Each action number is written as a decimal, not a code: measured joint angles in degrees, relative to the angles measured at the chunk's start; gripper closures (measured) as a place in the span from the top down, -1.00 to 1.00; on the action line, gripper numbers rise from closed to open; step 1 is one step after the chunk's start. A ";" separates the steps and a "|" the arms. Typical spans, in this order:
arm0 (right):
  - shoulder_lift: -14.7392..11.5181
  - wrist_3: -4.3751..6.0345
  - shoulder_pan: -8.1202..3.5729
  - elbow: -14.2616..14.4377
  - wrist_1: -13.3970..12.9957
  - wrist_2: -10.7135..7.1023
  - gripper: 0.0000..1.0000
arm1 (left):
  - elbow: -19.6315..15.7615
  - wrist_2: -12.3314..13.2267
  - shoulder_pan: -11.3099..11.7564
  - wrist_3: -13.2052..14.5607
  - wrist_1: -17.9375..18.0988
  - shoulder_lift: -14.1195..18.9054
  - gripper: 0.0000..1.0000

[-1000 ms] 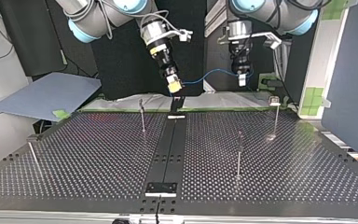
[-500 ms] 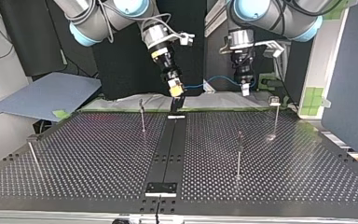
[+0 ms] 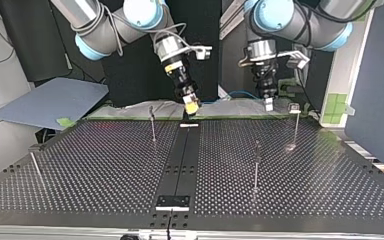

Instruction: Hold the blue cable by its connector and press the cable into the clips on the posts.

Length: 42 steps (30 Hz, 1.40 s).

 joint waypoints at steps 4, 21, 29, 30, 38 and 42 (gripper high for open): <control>0.52 0.36 -0.07 -1.16 0.62 -0.02 -1.00 | 1.52 0.30 0.70 -0.27 -0.96 -0.01 -1.00; 3.47 2.78 -1.28 -4.26 1.24 -0.05 -1.00 | 4.97 1.09 2.27 -1.42 -3.43 0.00 -1.00; 4.39 3.05 -1.73 -6.30 2.08 -0.41 -1.00 | 6.08 3.46 3.46 -1.64 -3.81 -0.40 -1.00; 4.42 3.05 -1.78 -6.56 2.24 -0.42 -1.00 | 6.31 3.66 3.55 -1.70 -3.91 -0.44 -1.00; 4.54 3.09 -2.32 -8.04 2.93 -0.55 -1.00 | 8.64 4.57 3.85 -2.06 -5.19 -2.25 -1.00; 4.87 3.87 -3.20 -9.04 3.42 -0.96 -1.00 | 8.94 5.17 3.91 -1.75 -5.15 -3.28 -1.00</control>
